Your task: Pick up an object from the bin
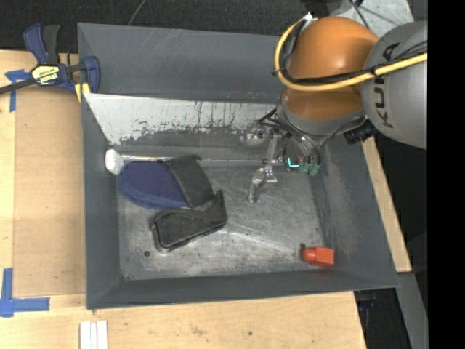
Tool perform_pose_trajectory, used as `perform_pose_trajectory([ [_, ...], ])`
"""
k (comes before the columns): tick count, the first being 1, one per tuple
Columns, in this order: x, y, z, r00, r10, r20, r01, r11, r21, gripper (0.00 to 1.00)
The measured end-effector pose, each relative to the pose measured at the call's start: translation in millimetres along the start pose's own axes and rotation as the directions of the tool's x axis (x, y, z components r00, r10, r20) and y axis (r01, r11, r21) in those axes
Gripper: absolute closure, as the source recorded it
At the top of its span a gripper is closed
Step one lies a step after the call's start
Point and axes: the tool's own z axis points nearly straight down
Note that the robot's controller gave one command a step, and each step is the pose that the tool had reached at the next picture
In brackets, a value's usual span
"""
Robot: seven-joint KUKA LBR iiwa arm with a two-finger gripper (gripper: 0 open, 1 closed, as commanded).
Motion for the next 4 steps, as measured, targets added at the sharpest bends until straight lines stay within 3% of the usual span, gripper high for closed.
perform_pose_trajectory([
  [1, 33.0, 76, 122, 0.993, -0.116, 0.017, 0.116, 0.993, 0.004, 0.00],
  [2, 39.7, 67, 110, 0.948, -0.319, 0.009, 0.319, 0.948, 0.003, 0.00],
  [3, 52.8, 102, 112, 0.854, -0.520, 0.005, 0.520, 0.854, 0.003, 0.00],
  [4, 53.5, 93, 133, 0.821, -0.569, 0.047, 0.569, 0.822, 0.013, 0.00],
])
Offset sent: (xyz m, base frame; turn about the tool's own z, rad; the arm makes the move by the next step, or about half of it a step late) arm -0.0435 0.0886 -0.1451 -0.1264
